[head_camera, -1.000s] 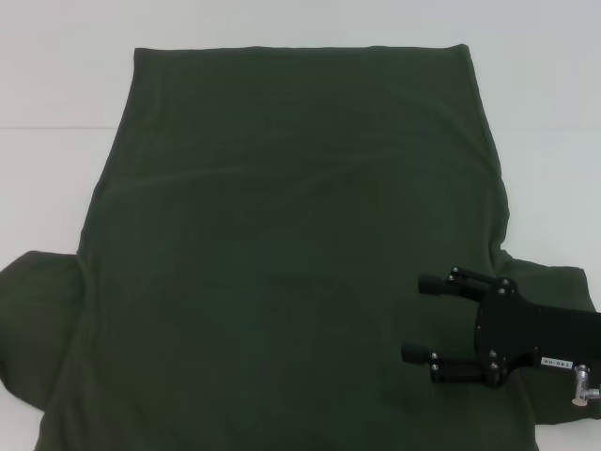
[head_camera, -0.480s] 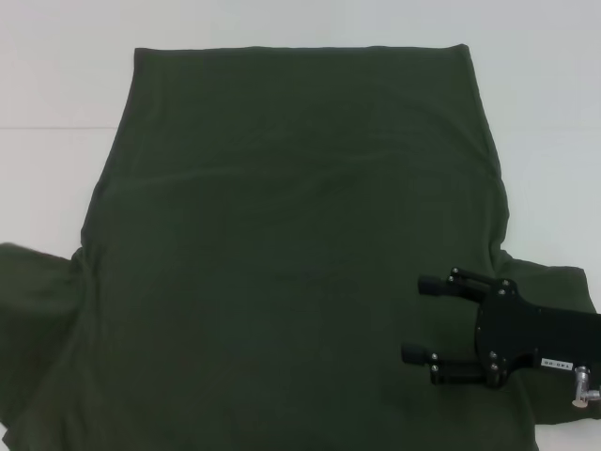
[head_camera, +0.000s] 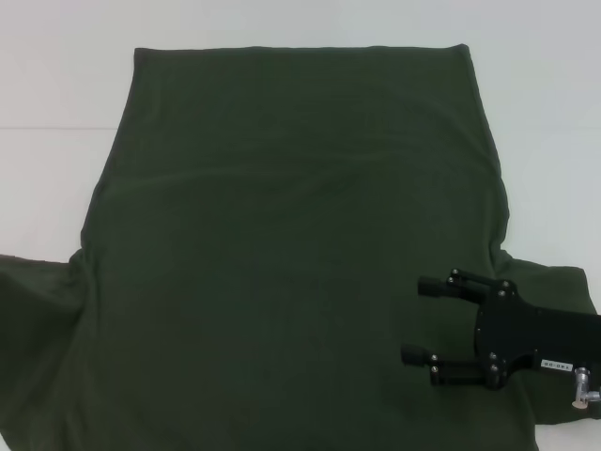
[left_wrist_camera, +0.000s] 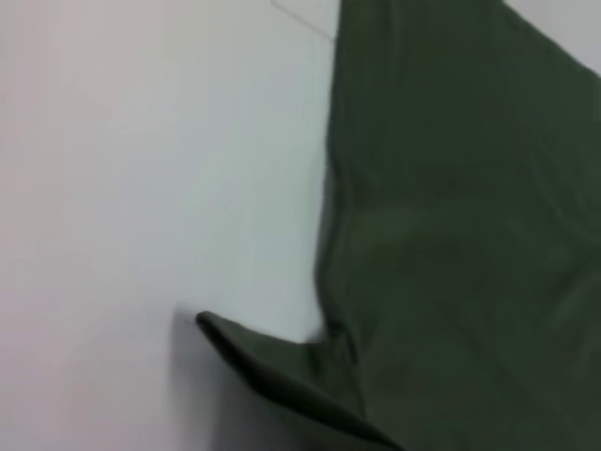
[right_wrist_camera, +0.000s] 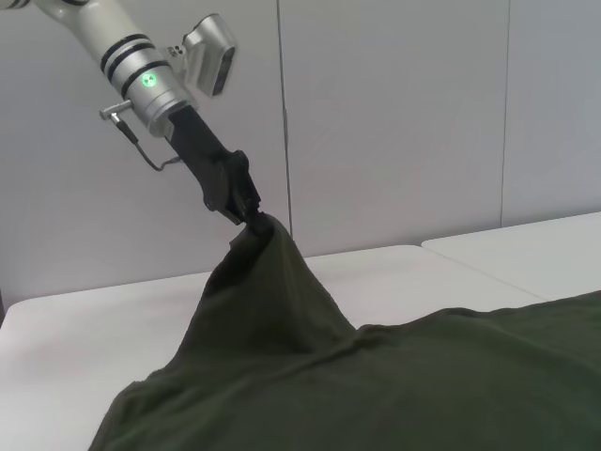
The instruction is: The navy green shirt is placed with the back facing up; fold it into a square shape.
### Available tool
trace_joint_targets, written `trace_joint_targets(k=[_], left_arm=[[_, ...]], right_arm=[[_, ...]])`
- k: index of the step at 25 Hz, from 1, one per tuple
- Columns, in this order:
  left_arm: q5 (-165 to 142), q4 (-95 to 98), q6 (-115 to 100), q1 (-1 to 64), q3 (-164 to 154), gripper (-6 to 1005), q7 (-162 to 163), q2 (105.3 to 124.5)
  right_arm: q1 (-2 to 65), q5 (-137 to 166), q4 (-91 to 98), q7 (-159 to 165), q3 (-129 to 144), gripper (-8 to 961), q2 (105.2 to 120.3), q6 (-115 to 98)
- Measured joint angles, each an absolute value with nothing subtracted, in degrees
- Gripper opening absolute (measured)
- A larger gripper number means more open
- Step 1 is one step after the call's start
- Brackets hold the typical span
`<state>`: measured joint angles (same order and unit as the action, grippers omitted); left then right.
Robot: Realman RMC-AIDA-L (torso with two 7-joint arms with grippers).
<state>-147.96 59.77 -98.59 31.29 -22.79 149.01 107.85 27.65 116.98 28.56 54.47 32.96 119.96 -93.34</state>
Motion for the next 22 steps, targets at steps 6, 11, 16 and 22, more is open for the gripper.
trace_joint_targets(k=[6,11,16,22], left_arm=[[-145.64,59.64,-100.06,33.31,-23.2,28,149.76,109.81],[-145.89,58.36,-99.04,35.63,-23.46,33,149.88,113.09],[-145.45,54.64,-95.44,36.06,-24.5,37,149.35,115.43],[-139.31,48.18,-93.04,35.27,-24.28,43,147.12,116.09]], right_arm=[[27.47,116.94,28.39,54.32,32.95,916,119.96,-93.34],[27.51,116.91,28.27,54.29,32.96,916,119.96,-93.36],[27.56,116.89,28.21,54.27,32.96,916,119.96,-93.4],[27.53,116.89,28.21,54.24,32.95,917,119.96,-93.43]])
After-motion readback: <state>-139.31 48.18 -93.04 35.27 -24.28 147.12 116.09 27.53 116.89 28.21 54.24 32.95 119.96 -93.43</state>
